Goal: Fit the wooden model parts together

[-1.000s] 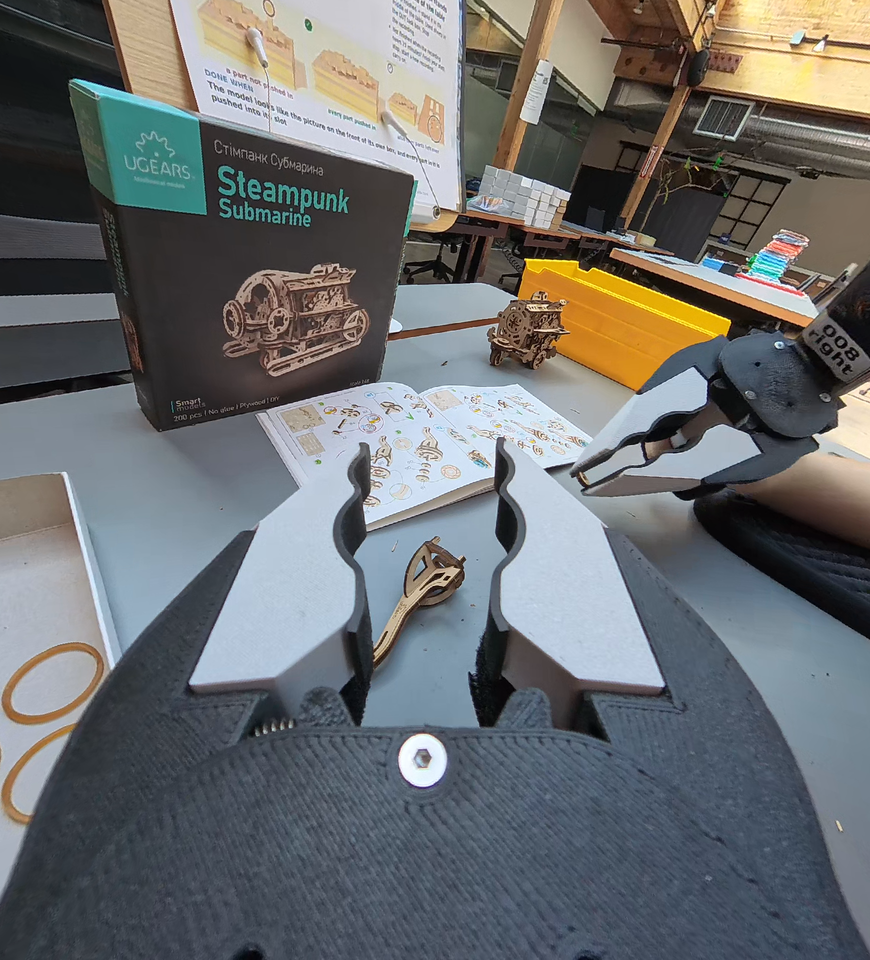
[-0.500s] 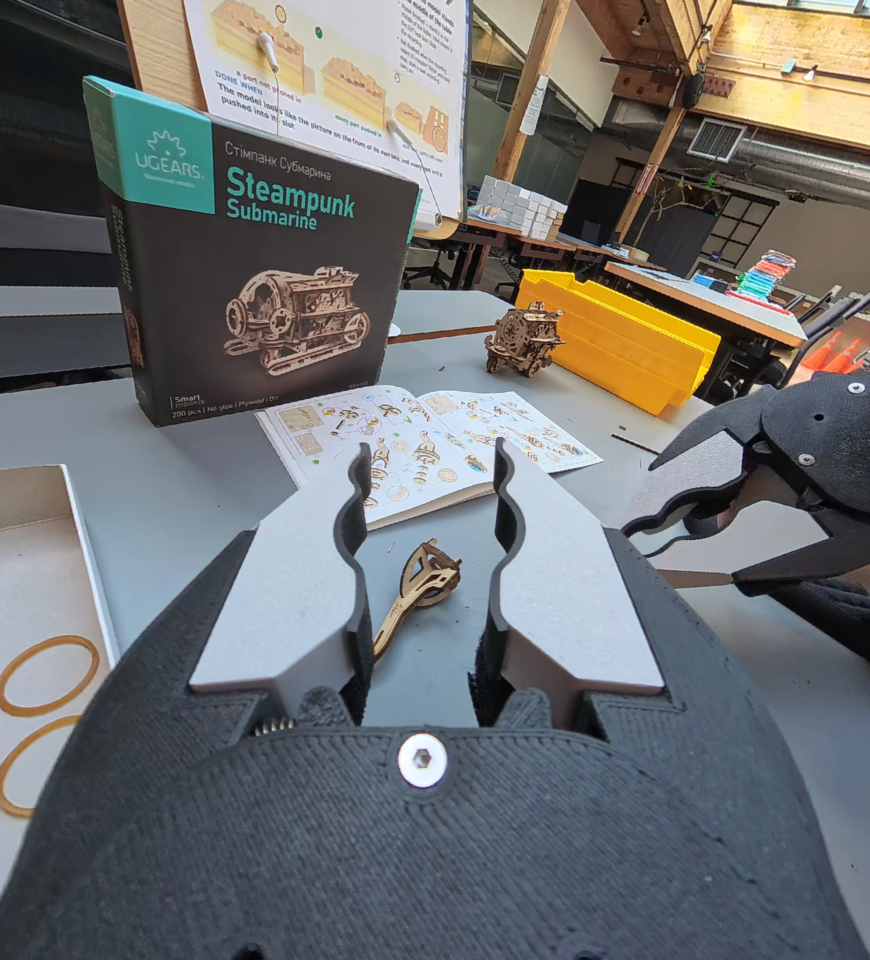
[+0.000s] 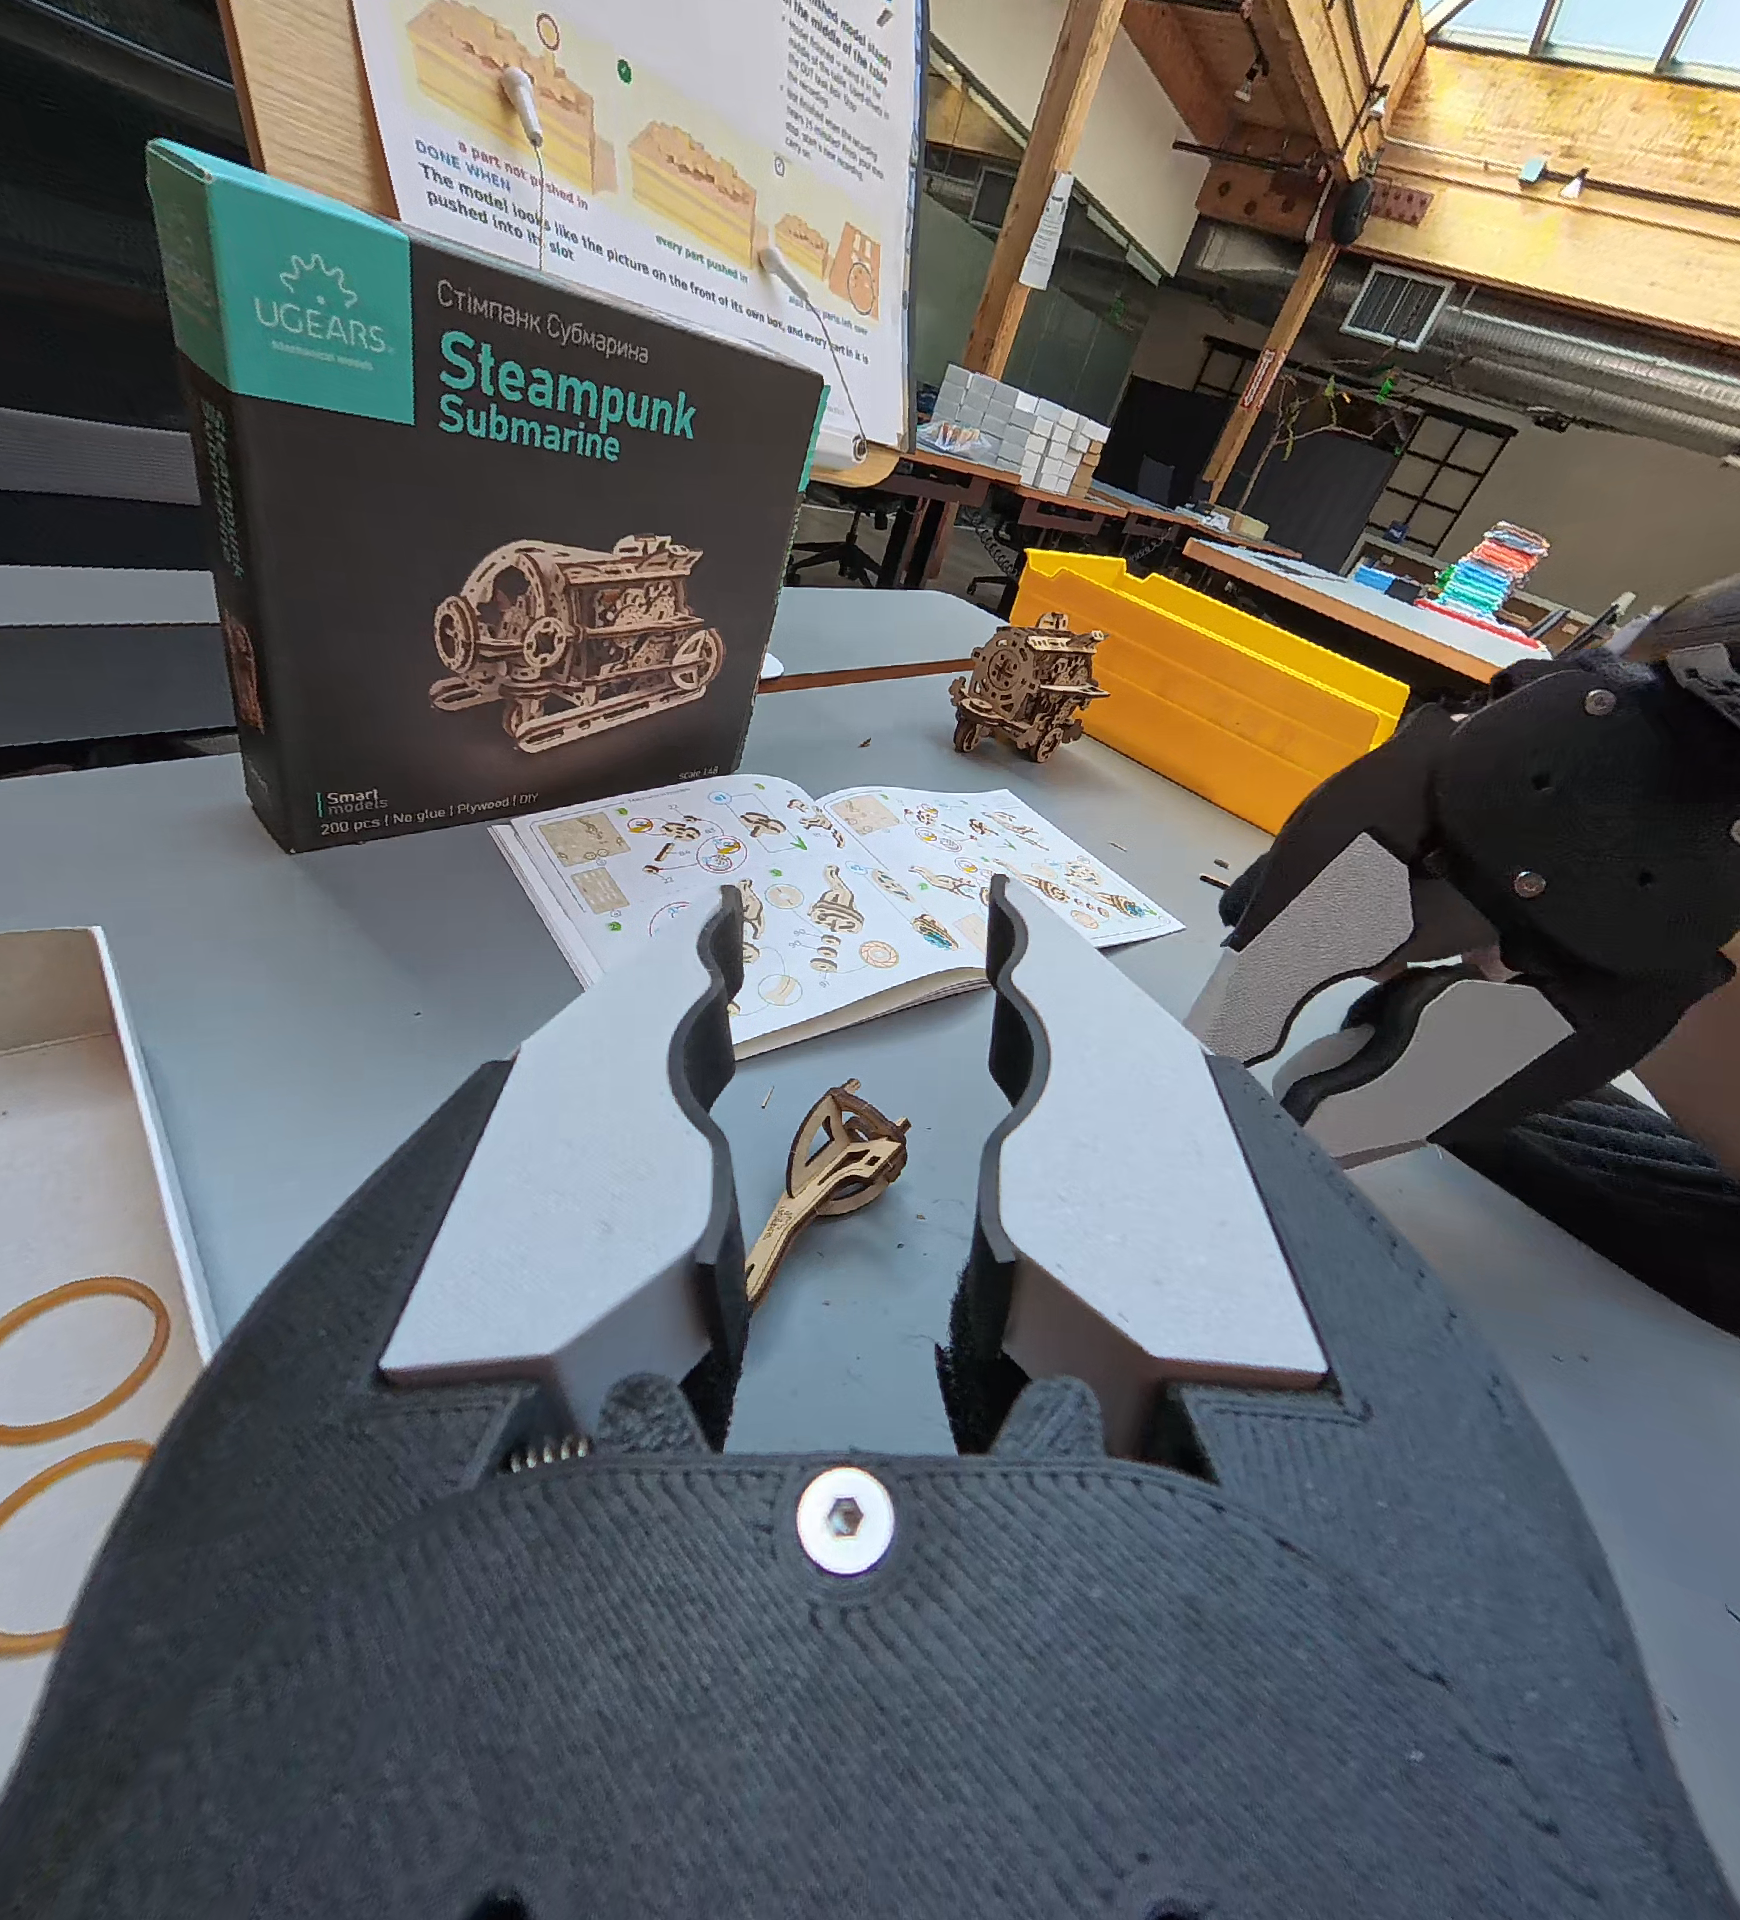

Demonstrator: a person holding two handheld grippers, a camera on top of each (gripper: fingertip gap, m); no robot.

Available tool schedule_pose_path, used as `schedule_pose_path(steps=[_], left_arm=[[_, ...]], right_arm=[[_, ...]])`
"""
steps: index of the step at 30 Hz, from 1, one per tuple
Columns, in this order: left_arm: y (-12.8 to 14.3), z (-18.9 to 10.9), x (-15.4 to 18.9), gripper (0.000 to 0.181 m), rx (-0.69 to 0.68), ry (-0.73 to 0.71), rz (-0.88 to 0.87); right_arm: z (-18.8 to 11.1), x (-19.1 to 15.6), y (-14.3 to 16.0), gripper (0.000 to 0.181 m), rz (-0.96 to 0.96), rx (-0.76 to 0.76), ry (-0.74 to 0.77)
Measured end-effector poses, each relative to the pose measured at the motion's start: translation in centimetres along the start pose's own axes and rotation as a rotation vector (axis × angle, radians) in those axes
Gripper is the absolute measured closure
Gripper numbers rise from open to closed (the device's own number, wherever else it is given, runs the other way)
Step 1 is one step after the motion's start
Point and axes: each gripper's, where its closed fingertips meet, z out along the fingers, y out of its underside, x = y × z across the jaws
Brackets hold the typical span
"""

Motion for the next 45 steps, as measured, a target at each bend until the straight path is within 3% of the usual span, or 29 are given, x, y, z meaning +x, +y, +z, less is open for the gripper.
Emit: schedule_pose_path(steps=[3, 9, 45], left_arm=[[0.0, 0.1, -0.1, 0.136, -0.003, -0.002, -0.001], [0.3, 0.2, -0.4, 0.136, -0.012, 0.007, -0.034], [0.6, 0.4, -0.3, 0.138, -0.023, 0.026, -0.062]], right_arm=[[0.1, -0.6, -0.1, 0.172, -0.097, 0.012, -0.148], [0.1, -0.2, 0.3, 0.173, -0.183, -0.036, -0.294], [1.2, 0.0, 1.3, 0.173, -0.109, 0.014, -0.35]])
